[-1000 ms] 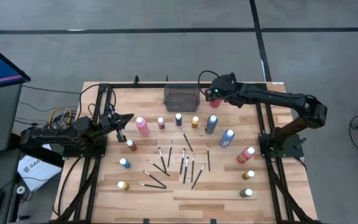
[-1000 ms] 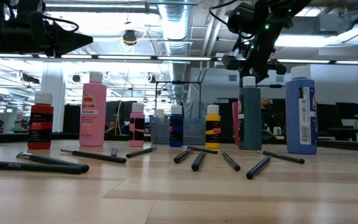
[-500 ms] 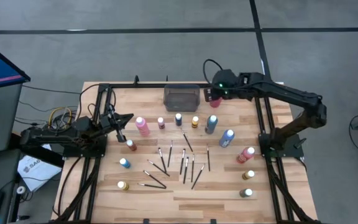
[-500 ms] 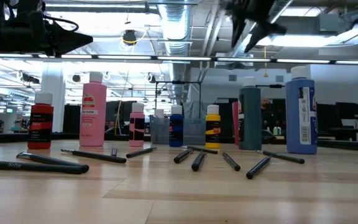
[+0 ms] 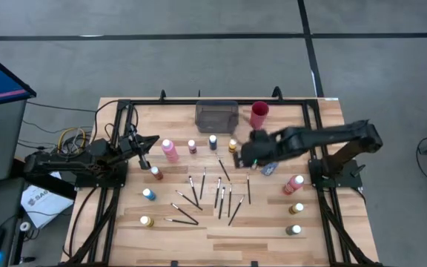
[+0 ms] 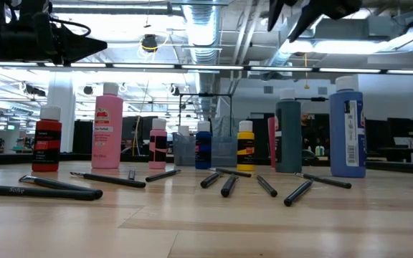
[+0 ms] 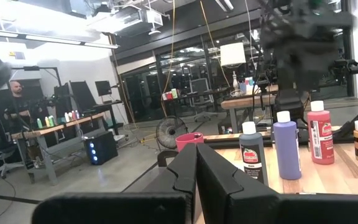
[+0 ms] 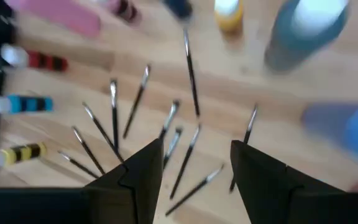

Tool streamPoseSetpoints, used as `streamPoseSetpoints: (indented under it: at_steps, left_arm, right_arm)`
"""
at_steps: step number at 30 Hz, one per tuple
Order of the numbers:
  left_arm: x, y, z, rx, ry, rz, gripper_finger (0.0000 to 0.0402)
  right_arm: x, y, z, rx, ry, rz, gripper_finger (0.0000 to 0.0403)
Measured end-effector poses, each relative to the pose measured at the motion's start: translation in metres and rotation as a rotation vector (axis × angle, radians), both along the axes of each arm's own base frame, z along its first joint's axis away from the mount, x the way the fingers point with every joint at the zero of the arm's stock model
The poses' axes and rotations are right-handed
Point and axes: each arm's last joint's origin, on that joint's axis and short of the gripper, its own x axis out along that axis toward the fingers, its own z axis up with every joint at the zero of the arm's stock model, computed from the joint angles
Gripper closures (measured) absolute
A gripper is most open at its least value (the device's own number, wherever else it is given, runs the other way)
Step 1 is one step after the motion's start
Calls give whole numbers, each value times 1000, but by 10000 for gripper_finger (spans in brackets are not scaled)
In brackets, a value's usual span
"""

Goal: Pick & Place Paint Supplies
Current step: Put the black paintbrush into the red cup

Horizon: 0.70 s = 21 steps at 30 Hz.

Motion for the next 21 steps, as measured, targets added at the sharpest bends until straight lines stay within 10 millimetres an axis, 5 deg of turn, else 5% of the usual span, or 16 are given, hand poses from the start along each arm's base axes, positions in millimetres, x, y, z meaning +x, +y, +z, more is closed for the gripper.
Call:
streamPoseSetpoints:
  at_steps: [7,21]
  left_arm:
    - [0,0,0,0,0,0,399]
    - [0,0,0,0,0,0,399]
  right_arm:
    - [29,33,-56,12,164,-64,221]
    - [60,30,-139,-117,421,-127,221]
